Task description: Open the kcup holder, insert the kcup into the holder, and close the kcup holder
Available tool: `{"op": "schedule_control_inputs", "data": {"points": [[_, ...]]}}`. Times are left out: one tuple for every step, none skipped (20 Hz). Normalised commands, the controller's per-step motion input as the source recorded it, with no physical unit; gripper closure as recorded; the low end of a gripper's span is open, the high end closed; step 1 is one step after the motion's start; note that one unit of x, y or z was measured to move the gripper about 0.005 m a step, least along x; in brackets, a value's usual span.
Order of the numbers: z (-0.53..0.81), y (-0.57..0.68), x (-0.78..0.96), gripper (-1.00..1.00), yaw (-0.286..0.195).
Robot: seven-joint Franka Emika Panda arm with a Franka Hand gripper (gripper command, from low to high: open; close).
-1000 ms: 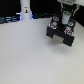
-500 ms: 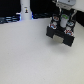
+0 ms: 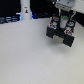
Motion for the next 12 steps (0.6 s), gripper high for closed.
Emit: {"op": "schedule_control_inputs", "data": {"points": [[0.3,-0.16,-0.19,1.0,-0.024],[0.31,-0.15,-0.23,1.0,-0.03],[0.32,-0.15,-0.25,1.0,-0.033],[0.29,-0.17,-0.23,1.0,-0.034],[0.16,-0.18,-0.19,1.0,-0.032],[0.03,-0.01,-0.27,1.0,-0.008],[0.05,-0.11,-0.39,1.0,-0.021],[0.0,-0.14,-0.36,1.0,-0.036],[-0.03,-0.11,-0.18,1.0,-0.009],[-0.18,-0.05,-0.09,1.0,0.006],[-0.18,-0.05,-0.01,1.0,0.01],[-0.21,-0.04,-0.03,1.0,0.008]]}}
